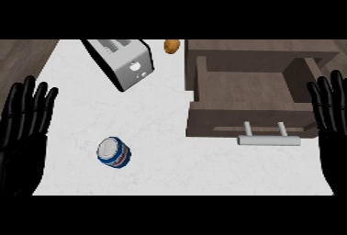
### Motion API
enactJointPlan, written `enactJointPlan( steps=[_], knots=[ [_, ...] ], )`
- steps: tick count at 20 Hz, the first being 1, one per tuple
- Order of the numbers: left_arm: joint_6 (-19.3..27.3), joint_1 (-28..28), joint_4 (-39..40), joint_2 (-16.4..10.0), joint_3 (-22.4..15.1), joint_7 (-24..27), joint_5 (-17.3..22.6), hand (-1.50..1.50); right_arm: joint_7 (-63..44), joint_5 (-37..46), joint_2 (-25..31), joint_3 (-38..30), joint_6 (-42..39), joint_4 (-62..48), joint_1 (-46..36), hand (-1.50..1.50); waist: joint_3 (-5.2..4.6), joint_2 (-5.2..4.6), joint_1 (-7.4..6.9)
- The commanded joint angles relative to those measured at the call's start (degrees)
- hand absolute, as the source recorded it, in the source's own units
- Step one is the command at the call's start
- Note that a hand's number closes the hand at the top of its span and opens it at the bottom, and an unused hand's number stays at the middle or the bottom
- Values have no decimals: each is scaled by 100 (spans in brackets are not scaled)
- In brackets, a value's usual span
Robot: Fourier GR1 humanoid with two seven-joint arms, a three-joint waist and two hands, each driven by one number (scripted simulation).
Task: Pick up the can, place it into the drawer and close the drawer
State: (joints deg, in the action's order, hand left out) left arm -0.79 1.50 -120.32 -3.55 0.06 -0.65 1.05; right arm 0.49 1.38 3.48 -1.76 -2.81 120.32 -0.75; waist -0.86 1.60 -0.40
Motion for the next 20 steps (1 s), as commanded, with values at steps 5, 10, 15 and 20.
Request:
enactJointPlan(
  steps=[5, 10, 15, 20],
  knots=[
    [-1966, -72, -264, -511, -929, 308, 1515, -150, 110, 49, 1, -76, 65, 18, -79, -150, 75, -149, 115],
    [-2309, 735, -323, -1356, -975, -1041, 1554, -150, -1260, 27, -79, -155, 286, -228, 433, -150, 85, -146, 27],
    [-2504, 805, -621, -1522, -573, -1430, 2147, -150, -957, -121, 20, -343, 74, -183, 885, -150, 87, -154, 44],
    [-3028, 1189, -644, -1732, 242, -1358, 2898, -150, -454, 288, -310, -7, 253, -545, 893, -150, 86, -156, 15]
  ],
)
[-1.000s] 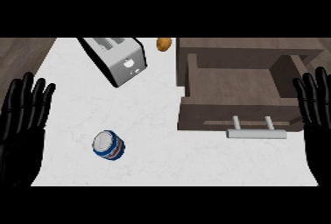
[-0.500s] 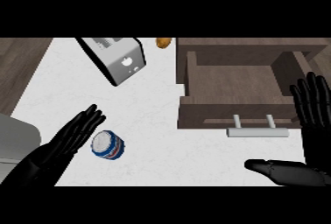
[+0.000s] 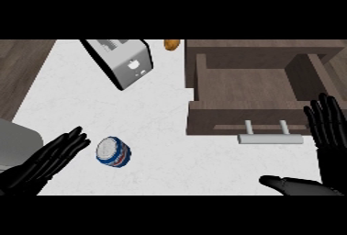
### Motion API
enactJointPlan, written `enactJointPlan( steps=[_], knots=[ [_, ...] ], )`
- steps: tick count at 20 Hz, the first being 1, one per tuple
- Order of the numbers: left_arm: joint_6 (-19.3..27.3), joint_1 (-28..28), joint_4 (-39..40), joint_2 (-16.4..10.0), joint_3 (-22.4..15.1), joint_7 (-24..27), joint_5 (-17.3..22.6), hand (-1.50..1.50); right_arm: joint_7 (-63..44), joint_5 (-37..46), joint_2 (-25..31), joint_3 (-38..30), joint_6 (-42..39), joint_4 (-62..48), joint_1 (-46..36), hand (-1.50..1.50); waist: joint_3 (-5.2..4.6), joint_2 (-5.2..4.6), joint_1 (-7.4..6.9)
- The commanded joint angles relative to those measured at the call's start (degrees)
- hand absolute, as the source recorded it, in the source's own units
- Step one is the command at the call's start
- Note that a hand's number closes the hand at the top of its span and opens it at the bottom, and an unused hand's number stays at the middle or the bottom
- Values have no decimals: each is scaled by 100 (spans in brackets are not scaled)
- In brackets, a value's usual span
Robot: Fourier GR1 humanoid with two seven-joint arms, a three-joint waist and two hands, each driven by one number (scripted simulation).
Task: Pick up the can, place it into the drawer and close the drawer
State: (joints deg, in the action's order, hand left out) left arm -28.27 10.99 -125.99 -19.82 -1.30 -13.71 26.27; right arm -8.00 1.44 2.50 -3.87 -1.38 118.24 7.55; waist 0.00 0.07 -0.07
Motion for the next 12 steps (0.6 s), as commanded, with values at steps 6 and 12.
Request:
enactJointPlan(
  steps=[6, 12],
  knots=[
    [-419, 367, 181, 204, 498, -23, 57, -150, 184, -289, 67, -259, -314, 227, 499, -150, 0, -1, 4],
    [80, -714, 812, 540, 230, -558, -310, -150, 385, -232, 6, -307, -397, 109, 624, -150, 1, -6, 29]
  ],
)
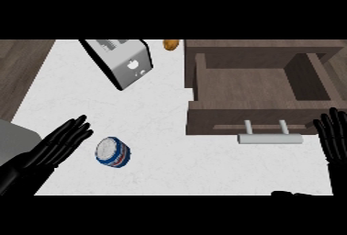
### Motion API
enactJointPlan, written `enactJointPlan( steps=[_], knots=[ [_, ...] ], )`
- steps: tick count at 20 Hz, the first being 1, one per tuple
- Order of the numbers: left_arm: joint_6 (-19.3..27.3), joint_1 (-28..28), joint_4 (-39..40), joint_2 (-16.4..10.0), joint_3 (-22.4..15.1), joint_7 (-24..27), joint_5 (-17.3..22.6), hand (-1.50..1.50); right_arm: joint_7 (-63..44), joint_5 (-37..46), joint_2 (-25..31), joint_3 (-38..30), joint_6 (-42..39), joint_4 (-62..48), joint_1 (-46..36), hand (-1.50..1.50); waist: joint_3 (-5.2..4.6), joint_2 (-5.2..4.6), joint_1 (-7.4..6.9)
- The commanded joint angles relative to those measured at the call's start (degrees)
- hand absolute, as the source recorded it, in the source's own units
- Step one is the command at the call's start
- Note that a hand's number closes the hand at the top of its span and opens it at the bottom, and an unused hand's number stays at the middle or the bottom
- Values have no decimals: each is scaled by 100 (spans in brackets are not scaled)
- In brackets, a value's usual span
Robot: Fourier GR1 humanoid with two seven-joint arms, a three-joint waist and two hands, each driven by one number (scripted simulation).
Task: Pick up the can, place it into the drawer and close the drawer
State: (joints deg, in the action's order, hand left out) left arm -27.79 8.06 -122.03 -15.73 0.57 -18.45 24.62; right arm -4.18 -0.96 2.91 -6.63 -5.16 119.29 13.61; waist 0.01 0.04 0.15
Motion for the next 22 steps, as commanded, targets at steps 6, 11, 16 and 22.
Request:
enactJointPlan(
  steps=[6, 11, 16, 22],
  knots=[
    [-382, -397, 983, 248, 184, 453, -478, -150, 4, -416, 186, -497, -298, 13, 24, -150, -1, -2, 6],
    [-227, -170, 1034, 707, -245, 675, -1191, -150, -75, -188, 176, -448, -275, -15, -174, -150, -2, -1, -9],
    [-466, -29, 1699, 712, -24, 1541, -1651, -150, 465, 267, -147, -130, -250, -313, 80, -150, -2, -2, -11],
    [-495, -397, 2514, 623, 251, 2056, -1955, -150, 167, -485, 214, -737, -627, -201, -23, -150, -2, -2, -2]
  ],
)
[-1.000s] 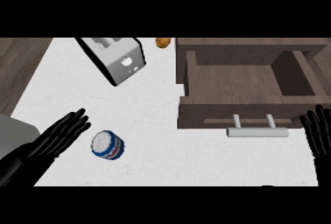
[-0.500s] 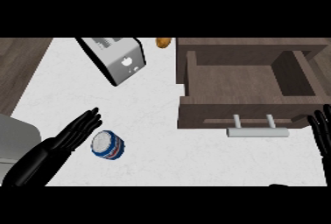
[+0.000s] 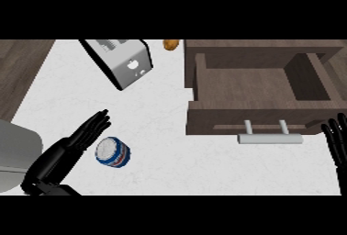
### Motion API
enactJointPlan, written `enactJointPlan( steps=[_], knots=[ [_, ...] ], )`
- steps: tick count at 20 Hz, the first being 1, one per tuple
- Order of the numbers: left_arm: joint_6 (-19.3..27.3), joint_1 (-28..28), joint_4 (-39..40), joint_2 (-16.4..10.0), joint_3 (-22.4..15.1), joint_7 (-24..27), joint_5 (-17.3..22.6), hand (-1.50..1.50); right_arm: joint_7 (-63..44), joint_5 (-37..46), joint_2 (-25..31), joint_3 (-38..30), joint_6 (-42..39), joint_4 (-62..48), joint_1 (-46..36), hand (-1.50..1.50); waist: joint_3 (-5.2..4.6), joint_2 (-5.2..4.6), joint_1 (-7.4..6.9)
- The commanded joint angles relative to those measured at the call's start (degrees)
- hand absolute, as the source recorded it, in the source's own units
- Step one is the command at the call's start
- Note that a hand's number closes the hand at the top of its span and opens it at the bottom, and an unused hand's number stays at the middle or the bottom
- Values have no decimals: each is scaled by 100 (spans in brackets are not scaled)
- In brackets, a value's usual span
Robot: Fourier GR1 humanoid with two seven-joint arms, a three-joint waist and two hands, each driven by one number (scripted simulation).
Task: Pick up the can, place it into the drawer and close the drawer
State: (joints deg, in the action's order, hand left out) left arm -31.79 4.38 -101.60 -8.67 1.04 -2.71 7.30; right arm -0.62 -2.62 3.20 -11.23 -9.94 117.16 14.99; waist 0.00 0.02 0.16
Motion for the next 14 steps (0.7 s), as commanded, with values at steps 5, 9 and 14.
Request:
enactJointPlan(
  steps=[5, 9, 14],
  knots=[
    [8, -79, 1087, 60, 68, 1175, -821, -150, 237, 184, -218, 97, 74, -375, -252, -150, -1, -3, -6],
    [-198, -434, 1668, -301, 483, 1294, -718, -150, 145, 7, -51, -104, -221, -125, 91, -150, -1, -2, 13],
    [-73, -340, 2280, -182, 351, 2088, -1197, -150, 133, -32, -189, -98, -205, 147, 273, -150, -1, 1, 16]
  ],
)
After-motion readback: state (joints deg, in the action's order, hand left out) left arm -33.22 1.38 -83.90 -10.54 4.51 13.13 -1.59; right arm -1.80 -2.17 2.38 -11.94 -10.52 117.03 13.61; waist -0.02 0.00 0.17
